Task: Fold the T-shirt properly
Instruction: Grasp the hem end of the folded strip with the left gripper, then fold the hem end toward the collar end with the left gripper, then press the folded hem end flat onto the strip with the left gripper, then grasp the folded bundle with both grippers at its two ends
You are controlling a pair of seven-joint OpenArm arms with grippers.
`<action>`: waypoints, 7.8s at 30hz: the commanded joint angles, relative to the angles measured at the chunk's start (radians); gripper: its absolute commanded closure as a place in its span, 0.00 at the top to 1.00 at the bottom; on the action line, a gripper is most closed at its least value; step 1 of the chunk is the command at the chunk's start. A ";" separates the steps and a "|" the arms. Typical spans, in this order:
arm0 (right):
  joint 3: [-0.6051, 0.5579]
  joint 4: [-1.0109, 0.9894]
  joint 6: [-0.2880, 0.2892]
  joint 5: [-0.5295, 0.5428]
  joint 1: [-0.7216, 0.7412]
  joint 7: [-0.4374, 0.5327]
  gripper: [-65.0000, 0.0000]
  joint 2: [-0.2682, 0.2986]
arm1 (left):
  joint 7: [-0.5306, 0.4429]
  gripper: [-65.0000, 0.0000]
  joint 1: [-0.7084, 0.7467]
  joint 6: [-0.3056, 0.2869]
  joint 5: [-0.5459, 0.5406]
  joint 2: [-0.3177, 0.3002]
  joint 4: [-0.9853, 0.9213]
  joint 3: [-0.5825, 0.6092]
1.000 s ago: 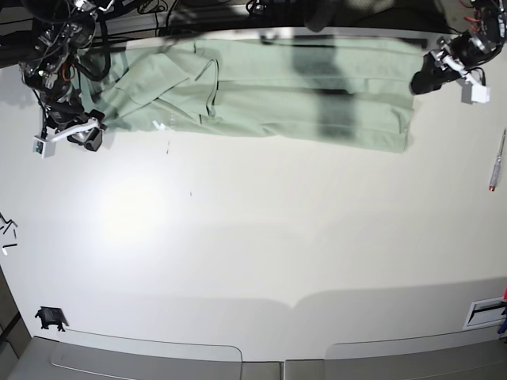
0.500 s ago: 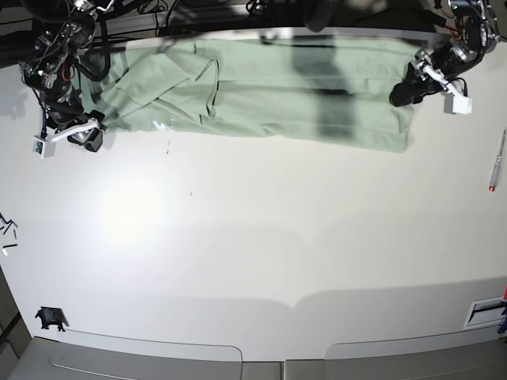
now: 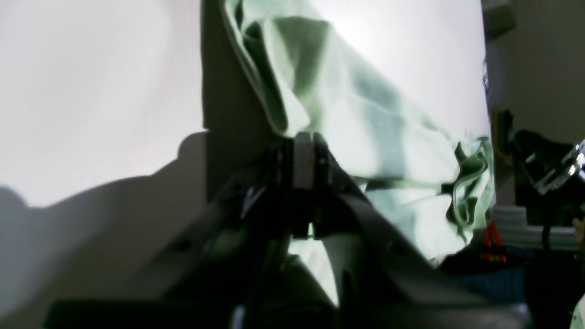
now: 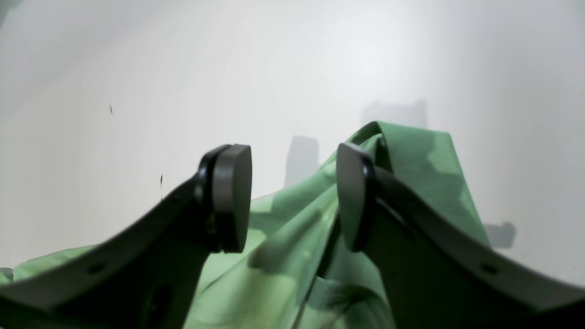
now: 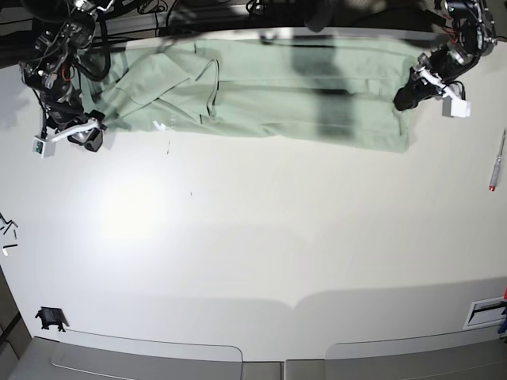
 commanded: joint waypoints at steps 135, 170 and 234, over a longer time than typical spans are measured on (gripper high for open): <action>0.005 -0.040 0.006 -0.121 0.008 0.051 0.43 0.055 | -0.204 0.00 -0.006 0.330 1.027 0.164 0.678 1.164; 0.005 -0.040 0.007 -0.138 0.008 0.045 0.43 0.081 | -0.233 0.00 -0.250 0.370 0.933 0.338 0.543 1.062; -0.005 -0.785 0.335 0.784 0.079 -0.403 0.54 0.423 | -0.182 0.00 -0.240 0.371 0.937 0.184 0.606 1.013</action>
